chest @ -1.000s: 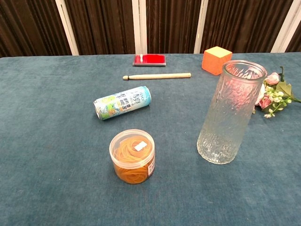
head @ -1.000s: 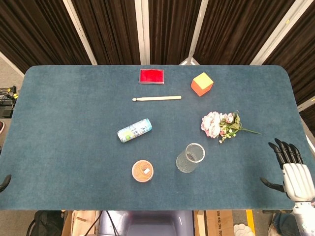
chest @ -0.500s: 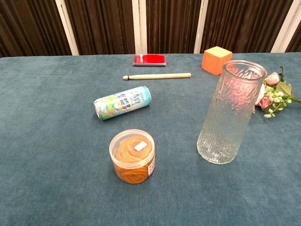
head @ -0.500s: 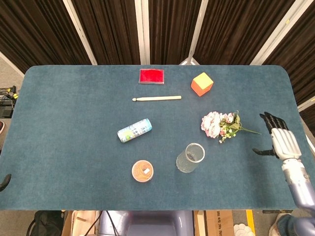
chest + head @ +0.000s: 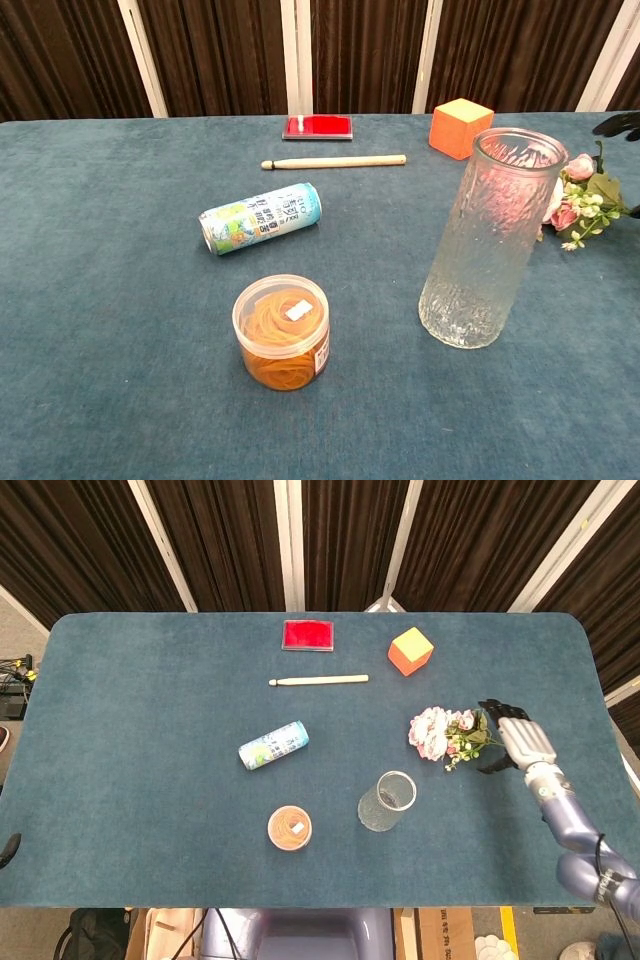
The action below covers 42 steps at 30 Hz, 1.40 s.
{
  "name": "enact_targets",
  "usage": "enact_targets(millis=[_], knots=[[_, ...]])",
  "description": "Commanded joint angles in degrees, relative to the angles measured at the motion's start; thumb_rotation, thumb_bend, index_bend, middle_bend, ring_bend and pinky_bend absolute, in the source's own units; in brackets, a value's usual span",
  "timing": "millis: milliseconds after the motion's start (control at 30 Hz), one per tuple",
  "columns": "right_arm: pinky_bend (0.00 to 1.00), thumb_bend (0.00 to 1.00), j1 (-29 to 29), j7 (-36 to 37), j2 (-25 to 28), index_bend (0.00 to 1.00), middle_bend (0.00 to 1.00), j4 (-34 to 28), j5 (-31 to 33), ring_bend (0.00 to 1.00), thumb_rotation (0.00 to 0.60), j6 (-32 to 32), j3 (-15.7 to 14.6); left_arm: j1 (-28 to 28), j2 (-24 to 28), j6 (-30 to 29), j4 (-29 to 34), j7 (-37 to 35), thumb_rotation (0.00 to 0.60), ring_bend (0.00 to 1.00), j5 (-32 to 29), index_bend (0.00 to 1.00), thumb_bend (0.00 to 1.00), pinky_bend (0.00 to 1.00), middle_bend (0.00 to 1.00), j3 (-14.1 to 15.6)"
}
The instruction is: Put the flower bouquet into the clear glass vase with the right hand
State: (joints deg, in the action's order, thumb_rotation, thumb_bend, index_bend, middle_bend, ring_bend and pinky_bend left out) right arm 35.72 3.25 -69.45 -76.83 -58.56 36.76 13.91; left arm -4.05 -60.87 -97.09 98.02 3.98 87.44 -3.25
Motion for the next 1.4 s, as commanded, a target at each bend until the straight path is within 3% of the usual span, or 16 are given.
enact_targets(millis=[33, 567, 867, 1067, 1267, 1400], knots=[[0.00, 0.07, 2.08, -1.56, -1.76, 0.00, 0.00, 1.13, 2.25, 0.00, 0.600, -1.51, 0.26, 0.12, -0.11, 0.27, 0.00, 0.32, 0.600, 0.00, -0.04, 0.16, 0.35, 0.06, 0.00, 0.00], [0.00, 0.07, 9.39, -7.88, -10.68, 0.03, 0.01, 8.32, 13.80, 0.01, 0.600, -3.76, -1.57, 1.54, -0.23, 2.18, -1.12, -0.17, 0.600, 0.00, -0.81, 0.16, 0.35, 0.06, 0.00, -0.90], [0.00, 0.07, 10.23, -9.26, -14.07, 0.22, 0.22, 11.49, 14.25, 0.20, 0.600, -1.28, -2.00, 1.81, -0.54, 2.53, -1.24, 0.38, 0.600, 0.00, -0.81, 0.16, 0.35, 0.06, 0.00, -0.84], [0.01, 0.18, 10.52, -10.71, -15.80, 0.35, 0.32, 12.86, 13.23, 0.33, 0.600, 0.84, -2.41, 1.83, -0.74, 2.32, -1.43, 0.68, 0.600, 0.00, -0.88, 0.16, 0.35, 0.06, 0.00, -0.95], [0.11, 0.36, 10.48, -11.54, -16.58, 0.52, 0.42, 13.15, 12.23, 0.47, 0.600, 2.87, -2.29, 2.14, -0.82, 2.90, -1.56, 0.88, 0.600, 0.00, -0.94, 0.16, 0.35, 0.06, 0.00, -0.88], [0.14, 0.43, 9.38, -9.20, -15.45, 0.57, 0.45, 11.44, 10.50, 0.49, 0.600, 5.16, -0.84, 2.21, -0.85, 3.12, -1.42, 1.17, 0.600, 0.00, -1.08, 0.16, 0.35, 0.06, 0.00, -0.81]])
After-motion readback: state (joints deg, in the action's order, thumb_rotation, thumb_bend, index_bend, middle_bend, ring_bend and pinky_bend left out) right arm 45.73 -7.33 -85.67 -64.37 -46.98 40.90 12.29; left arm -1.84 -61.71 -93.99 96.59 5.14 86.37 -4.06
